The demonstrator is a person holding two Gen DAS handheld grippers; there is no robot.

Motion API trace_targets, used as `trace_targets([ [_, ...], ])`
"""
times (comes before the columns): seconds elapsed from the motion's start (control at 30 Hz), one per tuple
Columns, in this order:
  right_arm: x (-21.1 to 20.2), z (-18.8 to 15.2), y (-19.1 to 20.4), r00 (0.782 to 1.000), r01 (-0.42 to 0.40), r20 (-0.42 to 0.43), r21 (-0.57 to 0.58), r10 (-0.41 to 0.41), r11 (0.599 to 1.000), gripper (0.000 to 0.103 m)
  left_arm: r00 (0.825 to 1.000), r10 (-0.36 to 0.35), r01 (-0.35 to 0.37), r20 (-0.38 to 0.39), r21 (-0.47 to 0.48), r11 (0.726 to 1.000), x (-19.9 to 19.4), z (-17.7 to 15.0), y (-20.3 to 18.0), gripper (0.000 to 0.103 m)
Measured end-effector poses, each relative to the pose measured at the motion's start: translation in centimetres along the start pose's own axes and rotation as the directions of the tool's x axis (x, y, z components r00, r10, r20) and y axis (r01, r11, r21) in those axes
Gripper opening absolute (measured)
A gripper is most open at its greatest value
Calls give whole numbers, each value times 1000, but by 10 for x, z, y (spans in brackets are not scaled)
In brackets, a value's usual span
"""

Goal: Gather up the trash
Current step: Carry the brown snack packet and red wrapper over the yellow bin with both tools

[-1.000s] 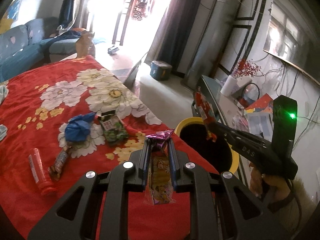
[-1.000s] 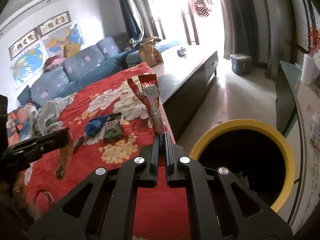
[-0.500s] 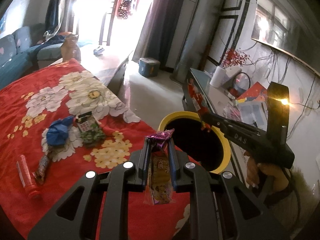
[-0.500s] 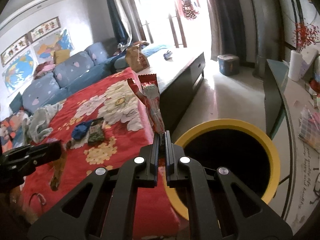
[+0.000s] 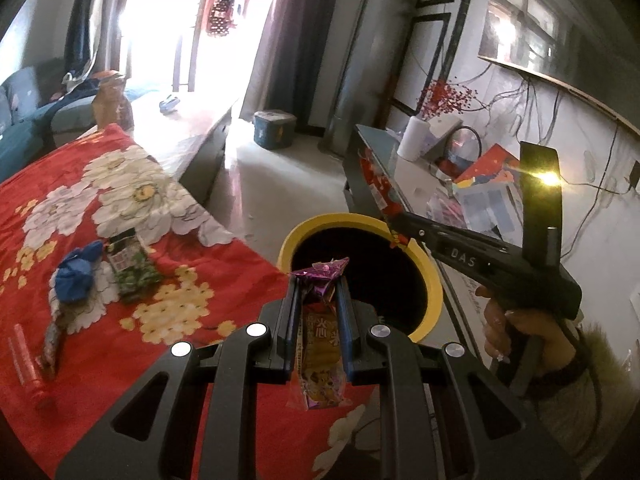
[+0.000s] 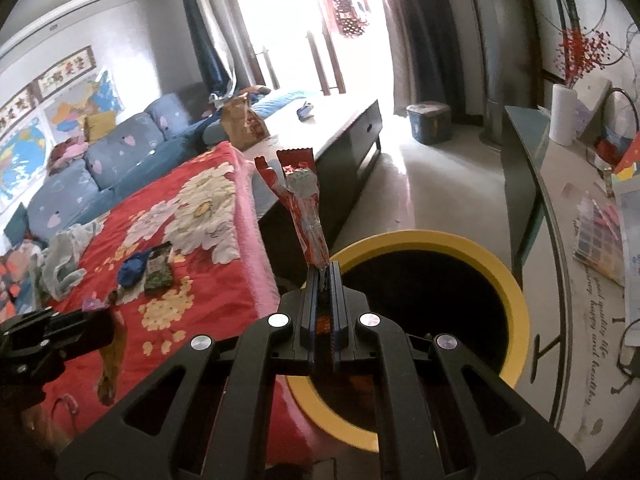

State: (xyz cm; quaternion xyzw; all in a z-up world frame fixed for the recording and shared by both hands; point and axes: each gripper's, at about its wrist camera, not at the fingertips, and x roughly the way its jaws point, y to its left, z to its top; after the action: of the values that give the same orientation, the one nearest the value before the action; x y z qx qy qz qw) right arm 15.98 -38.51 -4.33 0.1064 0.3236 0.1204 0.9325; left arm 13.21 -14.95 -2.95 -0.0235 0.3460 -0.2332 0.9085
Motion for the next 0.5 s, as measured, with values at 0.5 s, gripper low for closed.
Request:
trace_targets([
  [0.5, 2, -6, -42, 998, 67, -15, 89, -66, 994, 3, 998, -53, 54, -17, 54, 997, 30, 4, -35, 17],
])
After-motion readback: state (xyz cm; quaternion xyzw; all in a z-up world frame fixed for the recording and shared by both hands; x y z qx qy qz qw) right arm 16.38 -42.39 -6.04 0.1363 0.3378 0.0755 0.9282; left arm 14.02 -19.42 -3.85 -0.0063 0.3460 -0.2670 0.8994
